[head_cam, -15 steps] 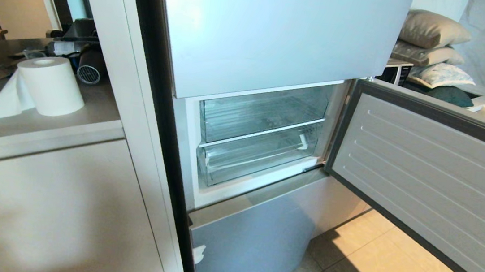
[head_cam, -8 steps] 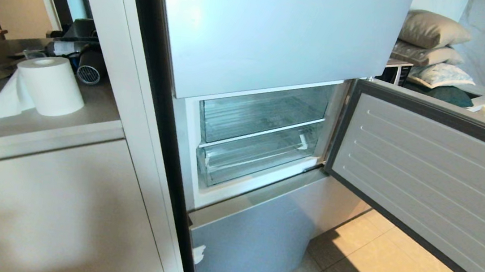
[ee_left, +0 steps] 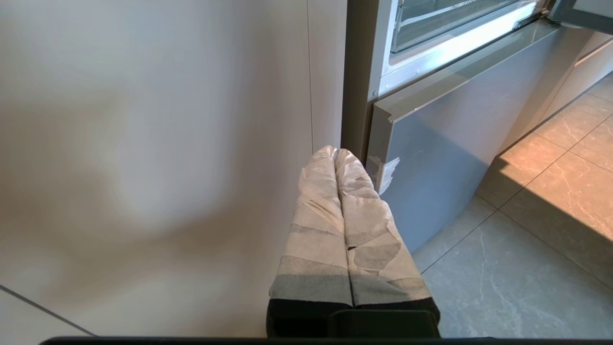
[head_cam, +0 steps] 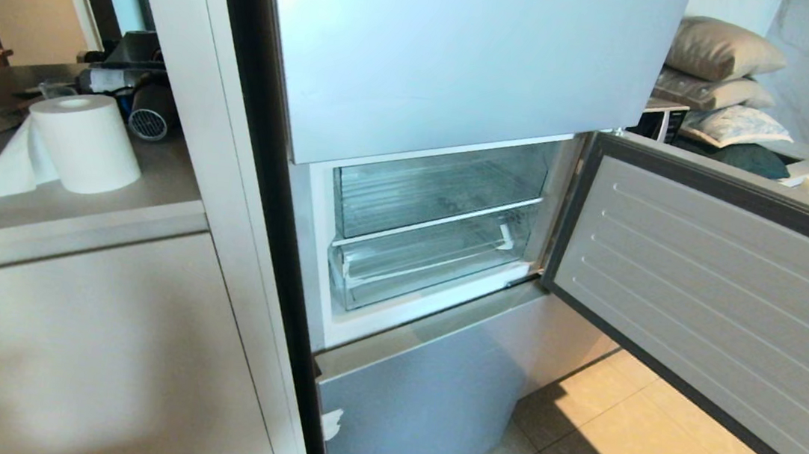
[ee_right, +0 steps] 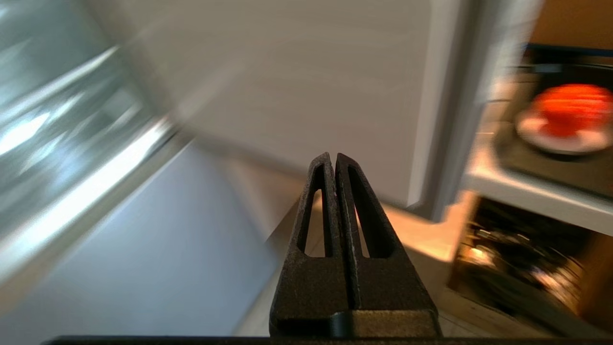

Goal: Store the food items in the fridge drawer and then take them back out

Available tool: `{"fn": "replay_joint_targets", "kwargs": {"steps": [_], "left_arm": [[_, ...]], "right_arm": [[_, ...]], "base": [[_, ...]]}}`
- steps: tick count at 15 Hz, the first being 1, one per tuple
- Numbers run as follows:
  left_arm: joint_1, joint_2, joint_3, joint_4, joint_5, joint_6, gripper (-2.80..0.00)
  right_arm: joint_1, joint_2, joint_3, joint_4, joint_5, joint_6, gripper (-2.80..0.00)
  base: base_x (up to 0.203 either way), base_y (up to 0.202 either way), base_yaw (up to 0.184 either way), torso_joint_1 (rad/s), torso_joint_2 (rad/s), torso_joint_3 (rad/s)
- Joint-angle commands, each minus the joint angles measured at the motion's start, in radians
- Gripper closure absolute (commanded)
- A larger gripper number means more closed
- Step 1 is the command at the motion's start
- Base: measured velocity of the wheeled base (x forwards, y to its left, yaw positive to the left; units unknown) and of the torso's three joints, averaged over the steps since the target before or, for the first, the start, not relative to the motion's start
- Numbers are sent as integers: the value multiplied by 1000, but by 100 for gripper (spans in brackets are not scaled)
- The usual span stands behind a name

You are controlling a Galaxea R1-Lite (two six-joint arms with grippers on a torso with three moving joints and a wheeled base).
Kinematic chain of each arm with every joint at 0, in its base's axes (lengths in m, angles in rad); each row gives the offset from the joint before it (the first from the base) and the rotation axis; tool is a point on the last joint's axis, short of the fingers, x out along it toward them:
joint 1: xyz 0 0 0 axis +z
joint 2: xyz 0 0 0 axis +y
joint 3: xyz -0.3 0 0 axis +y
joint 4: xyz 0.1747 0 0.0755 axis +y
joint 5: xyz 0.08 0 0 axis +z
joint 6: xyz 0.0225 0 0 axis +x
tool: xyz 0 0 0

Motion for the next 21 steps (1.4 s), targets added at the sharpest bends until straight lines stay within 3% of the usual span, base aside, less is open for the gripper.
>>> {"fn": "replay_joint_targets", "kwargs": {"steps": [1, 3, 4, 7, 11, 17, 18, 21], "left_arm": [[1, 2, 0, 1, 0, -3, 0], [-1, 2, 0, 0, 0, -13, 0], [1, 2, 0, 0, 0, -13, 0], [-1, 2, 0, 0, 0, -13, 0], [0, 2, 0, 0, 1, -13, 0], [1, 2, 0, 0, 0, -13, 0], [0, 2, 0, 0, 0, -13, 0], [1, 2, 0, 0, 0, -13, 0]], "right_arm": [[-350, 205, -37, -132, 133, 30, 0], [-571, 339, -55, -297, 227, 74, 0], [-621, 411, -62, -365, 255, 89, 0], [-654, 619, -85, -516, 282, 112, 0], [-712, 854, -129, -733, 228, 124, 0], [-722, 1063, -283, -769, 239, 207, 0], [-722, 1090, -318, -765, 263, 225, 0], [-722, 1140, -384, -702, 456, 292, 0]], "base": [[0, 0, 0, 0, 0, 0], [0, 0, 0, 0, 0, 0], [0, 0, 0, 0, 0, 0], [0, 0, 0, 0, 0, 0], [0, 0, 0, 0, 0, 0], [0, 0, 0, 0, 0, 0], [0, 0, 0, 0, 0, 0], [0, 0, 0, 0, 0, 0]]}}
